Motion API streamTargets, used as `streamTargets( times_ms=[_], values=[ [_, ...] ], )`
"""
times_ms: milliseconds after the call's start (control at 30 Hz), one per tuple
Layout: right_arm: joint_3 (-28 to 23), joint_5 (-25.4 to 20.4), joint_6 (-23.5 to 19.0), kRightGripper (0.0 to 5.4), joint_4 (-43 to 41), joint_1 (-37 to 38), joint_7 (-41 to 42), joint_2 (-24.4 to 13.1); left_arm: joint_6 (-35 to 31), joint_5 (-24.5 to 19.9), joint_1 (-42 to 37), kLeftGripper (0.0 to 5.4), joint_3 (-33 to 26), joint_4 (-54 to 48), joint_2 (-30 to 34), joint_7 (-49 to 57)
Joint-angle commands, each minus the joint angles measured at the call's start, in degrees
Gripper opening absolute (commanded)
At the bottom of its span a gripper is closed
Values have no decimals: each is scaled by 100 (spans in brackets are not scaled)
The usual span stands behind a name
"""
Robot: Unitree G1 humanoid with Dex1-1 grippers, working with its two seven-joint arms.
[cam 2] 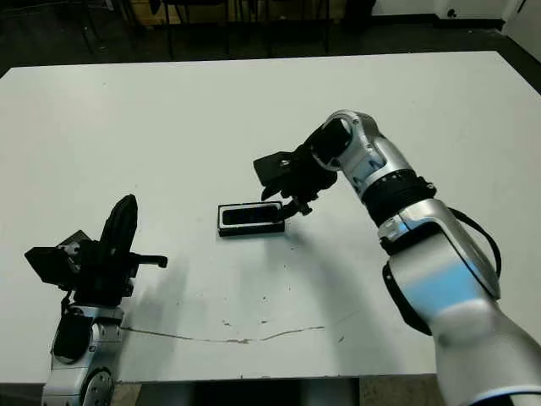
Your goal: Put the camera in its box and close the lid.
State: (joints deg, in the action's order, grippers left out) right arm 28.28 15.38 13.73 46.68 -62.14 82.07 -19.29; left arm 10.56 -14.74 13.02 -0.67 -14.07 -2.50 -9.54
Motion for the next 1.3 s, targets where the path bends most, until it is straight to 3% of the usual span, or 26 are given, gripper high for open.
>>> streamTargets(
  times_ms=[33,167,267,367,433,500,600,733,900,1000,1167,1300],
  values=[
    [-188,-46,-287,285,-263,-5,-113,-239,-104,-20,12,0,-27,79,21,20],
    [-473,-249,-589,354,-437,36,-136,-461,-47,23,1,0,-32,107,33,12],
    [-731,-513,-537,405,-306,29,-118,-534,-111,-9,13,0,-28,65,31,14],
    [-1025,-710,-867,459,-427,108,-374,-621,-134,24,22,0,-23,42,33,40],
    [-1386,-949,-828,495,-702,387,-837,-657,-113,3,18,0,-25,57,28,16],
    [-1883,-1338,-1194,530,-1159,851,-1455,-576,-101,17,22,0,-24,59,27,18],
    [-2337,-1662,-1671,539,-2141,1641,-2359,-451,-80,24,35,0,-28,59,38,3],
    [-2634,-1885,-2100,489,-3747,2881,-3410,-226,-81,41,106,0,-2,-78,97,-49],
    [-2735,-2174,-2080,398,-5105,4252,-3905,-205,26,-21,444,0,103,-750,346,-367],
    [-2866,-2449,-1897,343,-5443,4892,-3986,-201,-22,-62,756,0,39,-1475,629,-558],
    [-2994,-2745,-1968,250,-5764,5491,-4084,-280,-774,-353,1231,0,-491,-3053,1189,-642],
    [-3051,-2817,-1760,176,-5748,5630,-4068,-349,-1675,-1304,1199,0,-1548,-3870,1746,-707]
  ],
)
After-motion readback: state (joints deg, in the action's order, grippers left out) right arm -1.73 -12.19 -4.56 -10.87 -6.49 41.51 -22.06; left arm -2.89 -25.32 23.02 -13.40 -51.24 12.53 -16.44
